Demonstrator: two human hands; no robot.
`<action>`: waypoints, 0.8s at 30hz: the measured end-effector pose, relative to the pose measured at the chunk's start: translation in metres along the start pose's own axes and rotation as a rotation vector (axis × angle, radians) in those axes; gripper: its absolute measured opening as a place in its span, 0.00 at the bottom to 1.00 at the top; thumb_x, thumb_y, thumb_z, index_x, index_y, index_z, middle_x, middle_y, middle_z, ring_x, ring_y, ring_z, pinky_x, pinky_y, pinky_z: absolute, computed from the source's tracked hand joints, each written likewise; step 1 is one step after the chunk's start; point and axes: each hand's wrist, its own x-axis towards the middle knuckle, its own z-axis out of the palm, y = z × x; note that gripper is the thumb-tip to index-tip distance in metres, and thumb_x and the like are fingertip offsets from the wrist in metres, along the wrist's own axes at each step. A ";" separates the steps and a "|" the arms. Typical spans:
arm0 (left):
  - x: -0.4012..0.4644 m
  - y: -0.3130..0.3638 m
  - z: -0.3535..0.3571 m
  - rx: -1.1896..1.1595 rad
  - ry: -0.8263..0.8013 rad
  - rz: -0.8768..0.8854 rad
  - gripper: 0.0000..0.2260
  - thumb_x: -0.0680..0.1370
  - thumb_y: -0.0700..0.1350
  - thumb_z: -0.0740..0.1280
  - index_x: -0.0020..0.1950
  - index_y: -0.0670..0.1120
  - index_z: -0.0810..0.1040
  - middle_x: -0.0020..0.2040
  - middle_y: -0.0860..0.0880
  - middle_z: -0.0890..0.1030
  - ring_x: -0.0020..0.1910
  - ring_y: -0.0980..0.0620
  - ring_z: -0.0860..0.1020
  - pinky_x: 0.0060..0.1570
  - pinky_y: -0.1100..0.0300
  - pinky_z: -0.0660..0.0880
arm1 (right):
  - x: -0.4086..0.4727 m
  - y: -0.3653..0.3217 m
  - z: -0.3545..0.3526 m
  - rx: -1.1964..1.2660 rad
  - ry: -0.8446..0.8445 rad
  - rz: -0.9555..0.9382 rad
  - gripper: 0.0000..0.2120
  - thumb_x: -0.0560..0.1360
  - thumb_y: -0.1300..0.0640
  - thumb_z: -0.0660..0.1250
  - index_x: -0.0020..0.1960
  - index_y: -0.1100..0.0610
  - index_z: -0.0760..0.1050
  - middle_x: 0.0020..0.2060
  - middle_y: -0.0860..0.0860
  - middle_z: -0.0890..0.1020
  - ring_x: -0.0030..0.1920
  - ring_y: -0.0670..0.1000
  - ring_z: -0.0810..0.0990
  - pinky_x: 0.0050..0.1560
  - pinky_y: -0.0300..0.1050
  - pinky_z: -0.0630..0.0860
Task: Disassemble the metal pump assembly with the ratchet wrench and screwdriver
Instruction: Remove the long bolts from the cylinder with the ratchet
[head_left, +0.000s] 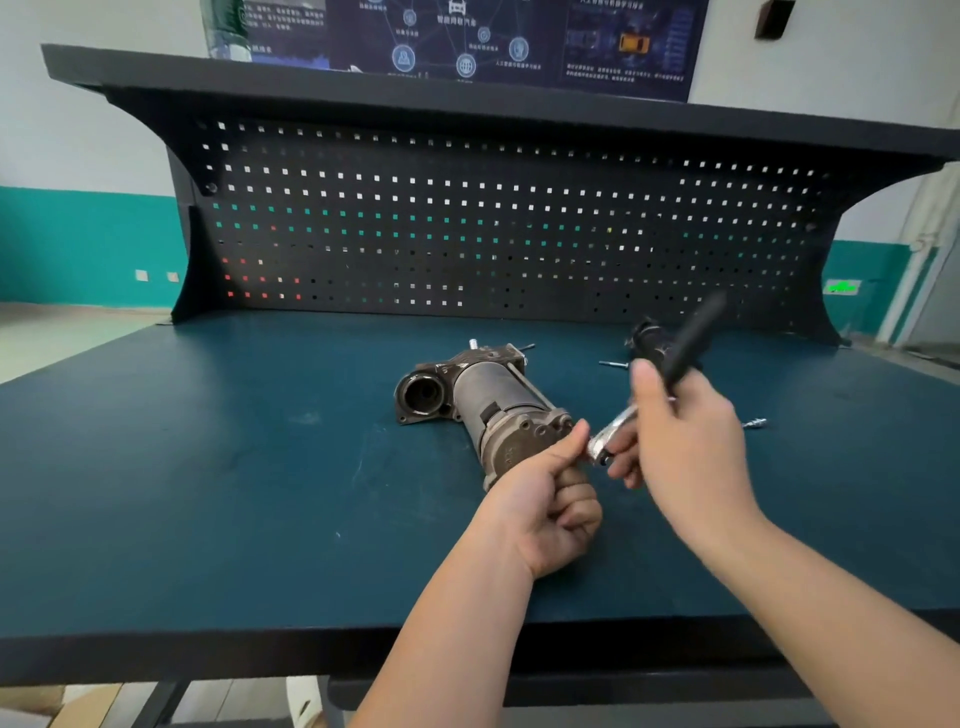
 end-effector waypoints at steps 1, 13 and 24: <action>0.000 0.000 0.000 0.031 0.002 0.005 0.14 0.70 0.44 0.71 0.28 0.46 0.70 0.21 0.54 0.60 0.15 0.59 0.55 0.14 0.68 0.51 | -0.004 -0.001 -0.002 -0.258 -0.073 -0.258 0.12 0.79 0.46 0.60 0.43 0.53 0.69 0.23 0.51 0.78 0.21 0.52 0.77 0.23 0.41 0.70; -0.004 0.001 0.005 0.003 0.032 0.036 0.14 0.66 0.42 0.72 0.31 0.47 0.65 0.22 0.54 0.55 0.15 0.58 0.54 0.14 0.67 0.52 | 0.010 -0.009 0.003 0.183 0.003 0.237 0.12 0.81 0.51 0.58 0.43 0.57 0.68 0.20 0.52 0.76 0.17 0.47 0.73 0.17 0.35 0.66; -0.008 0.004 0.008 -0.024 0.036 0.016 0.07 0.71 0.43 0.69 0.36 0.42 0.74 0.18 0.54 0.59 0.14 0.58 0.55 0.14 0.68 0.52 | -0.008 0.003 0.009 0.460 0.198 0.501 0.13 0.82 0.50 0.56 0.42 0.57 0.68 0.22 0.52 0.75 0.16 0.46 0.70 0.18 0.36 0.66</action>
